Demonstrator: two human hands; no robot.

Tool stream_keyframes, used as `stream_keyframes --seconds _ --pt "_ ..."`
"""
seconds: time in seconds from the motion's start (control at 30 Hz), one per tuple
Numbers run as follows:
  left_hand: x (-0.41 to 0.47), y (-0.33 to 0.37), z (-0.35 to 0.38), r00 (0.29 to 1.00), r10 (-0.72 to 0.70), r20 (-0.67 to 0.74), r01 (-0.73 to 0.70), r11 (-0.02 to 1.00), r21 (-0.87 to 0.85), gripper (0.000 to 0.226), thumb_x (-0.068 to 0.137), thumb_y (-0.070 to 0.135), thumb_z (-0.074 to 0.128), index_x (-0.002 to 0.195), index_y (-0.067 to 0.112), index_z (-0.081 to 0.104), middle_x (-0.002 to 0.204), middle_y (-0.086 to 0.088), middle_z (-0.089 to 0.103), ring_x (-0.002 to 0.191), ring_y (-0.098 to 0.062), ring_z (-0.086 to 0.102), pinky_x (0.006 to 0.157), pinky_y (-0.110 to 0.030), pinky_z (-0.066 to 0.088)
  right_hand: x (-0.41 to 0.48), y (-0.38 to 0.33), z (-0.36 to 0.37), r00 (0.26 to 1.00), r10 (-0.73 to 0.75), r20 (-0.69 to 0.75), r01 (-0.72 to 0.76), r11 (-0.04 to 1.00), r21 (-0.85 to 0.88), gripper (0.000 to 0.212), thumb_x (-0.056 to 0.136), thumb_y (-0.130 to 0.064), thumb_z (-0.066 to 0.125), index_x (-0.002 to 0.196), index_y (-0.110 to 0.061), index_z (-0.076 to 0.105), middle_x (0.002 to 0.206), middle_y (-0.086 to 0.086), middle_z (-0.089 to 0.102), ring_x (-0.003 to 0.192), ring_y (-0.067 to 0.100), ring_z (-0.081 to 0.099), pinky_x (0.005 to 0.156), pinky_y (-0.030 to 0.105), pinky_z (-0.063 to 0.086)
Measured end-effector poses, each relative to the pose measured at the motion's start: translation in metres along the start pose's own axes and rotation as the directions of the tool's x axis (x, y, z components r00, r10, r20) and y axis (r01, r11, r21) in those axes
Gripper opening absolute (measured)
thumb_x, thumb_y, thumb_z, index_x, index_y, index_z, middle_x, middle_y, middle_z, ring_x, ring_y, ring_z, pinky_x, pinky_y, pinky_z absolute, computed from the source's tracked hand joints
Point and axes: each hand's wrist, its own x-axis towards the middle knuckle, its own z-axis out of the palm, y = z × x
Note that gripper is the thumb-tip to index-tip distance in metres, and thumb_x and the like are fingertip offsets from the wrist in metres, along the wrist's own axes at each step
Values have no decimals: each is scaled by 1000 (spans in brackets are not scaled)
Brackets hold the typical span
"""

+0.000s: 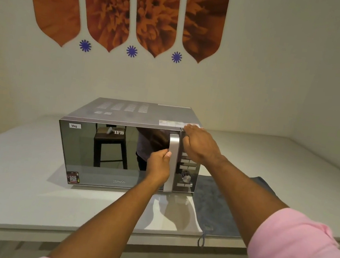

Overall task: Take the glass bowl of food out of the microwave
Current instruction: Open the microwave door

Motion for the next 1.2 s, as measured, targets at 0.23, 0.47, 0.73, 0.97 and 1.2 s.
stream_keyframes --seconds 0.23,0.47,0.73,0.97,1.2 --pt "-12 -1 -7 1000 0 1 0 1000 16 35 110 24 48 93 4 71 78 -12 62 73 -18 53 70 -37 47 4 1 -2 999 23 46 -24 999 32 43 94 -29 29 116 -11 62 116 9 67 100 25 60 91 40 49" --pt "-59 14 -66 976 213 -41 -209 974 83 20 101 26 66 95 17 84 82 9 77 73 -3 67 74 -29 61 3 -1 -6 997 29 72 -31 999 27 39 97 -26 30 112 -10 63 112 12 67 91 21 53 80 34 41" --pt "-71 83 -122 910 414 25 -325 674 664 41 102 47 47 119 21 74 130 0 71 122 -18 61 118 -51 31 -9 -12 -11 998 -22 57 23 1000 -7 47 92 -28 32 129 -10 55 131 14 61 118 30 56 105 42 43" --pt "-98 88 -136 959 184 217 -280 472 836 79 104 65 14 140 15 64 159 -10 55 154 -24 42 131 -63 0 -10 -11 -9 997 -23 67 26 998 -48 47 98 -26 39 141 -11 49 143 14 56 131 30 52 115 43 38" --pt "-129 115 -182 960 234 152 -235 383 893 74 108 55 14 81 17 71 78 -3 72 96 -21 72 131 -59 8 -12 -14 -9 998 -4 68 7 999 -43 50 96 -27 36 141 -10 50 145 13 56 133 30 51 118 45 33"
